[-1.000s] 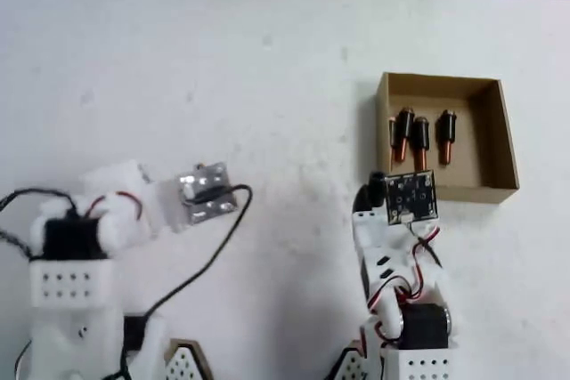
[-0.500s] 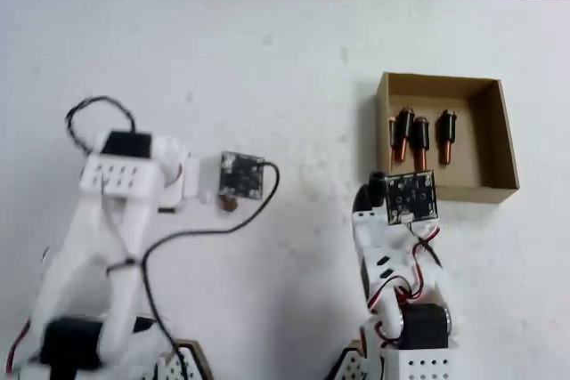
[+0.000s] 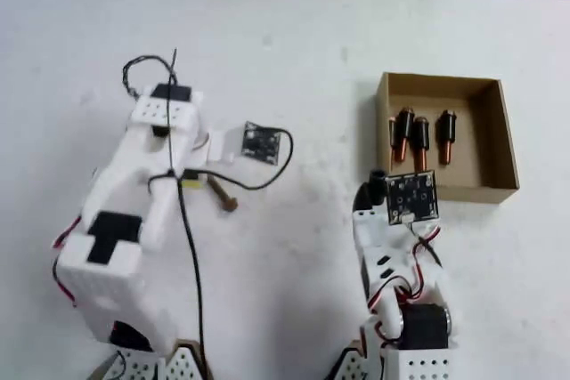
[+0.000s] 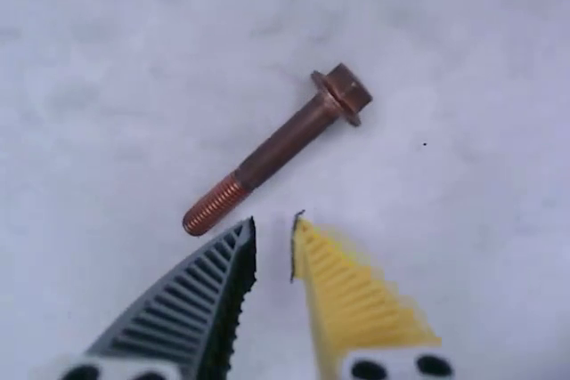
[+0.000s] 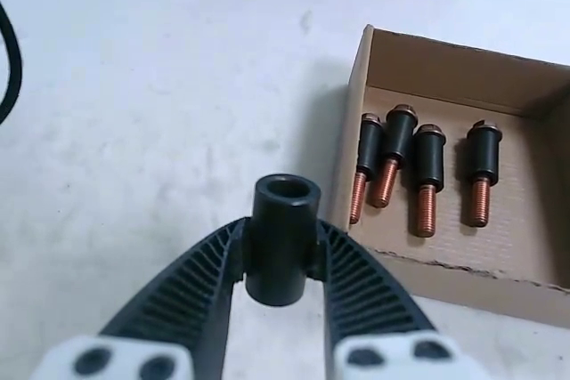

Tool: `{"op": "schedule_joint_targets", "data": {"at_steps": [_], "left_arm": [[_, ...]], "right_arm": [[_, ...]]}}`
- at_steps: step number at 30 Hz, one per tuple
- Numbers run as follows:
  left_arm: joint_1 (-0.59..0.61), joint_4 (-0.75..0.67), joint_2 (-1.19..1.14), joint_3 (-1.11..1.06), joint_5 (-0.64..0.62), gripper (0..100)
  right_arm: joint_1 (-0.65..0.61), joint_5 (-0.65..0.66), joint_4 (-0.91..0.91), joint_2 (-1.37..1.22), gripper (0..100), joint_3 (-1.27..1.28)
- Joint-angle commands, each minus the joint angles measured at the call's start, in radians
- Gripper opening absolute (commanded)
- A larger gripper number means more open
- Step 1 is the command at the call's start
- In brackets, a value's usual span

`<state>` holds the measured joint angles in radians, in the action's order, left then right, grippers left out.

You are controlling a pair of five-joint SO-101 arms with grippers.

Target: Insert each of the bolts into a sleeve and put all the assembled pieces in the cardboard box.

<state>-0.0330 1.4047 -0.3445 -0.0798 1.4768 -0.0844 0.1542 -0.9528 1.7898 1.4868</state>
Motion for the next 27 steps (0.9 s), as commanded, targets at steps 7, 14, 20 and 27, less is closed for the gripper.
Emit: {"op": "schedule_joint_targets", "data": {"at_steps": [7,14,20,27], "left_arm": [[-0.021,0.094,-0.096,0.175,0.155,15],[-0.054,0.097,-0.11,0.175,0.301,15],[-0.11,0.091,-0.11,0.175,0.316,15],[-0.153,0.089,-0.11,0.173,0.316,15]], "right_arm": [[0.008,-0.005,0.024,0.013,2.1,-0.009],[0.008,0.063,0.024,0.013,1.8,-0.009],[0.008,0.071,0.022,0.013,1.8,-0.009],[0.007,0.071,0.022,0.013,1.8,-0.008]]}}
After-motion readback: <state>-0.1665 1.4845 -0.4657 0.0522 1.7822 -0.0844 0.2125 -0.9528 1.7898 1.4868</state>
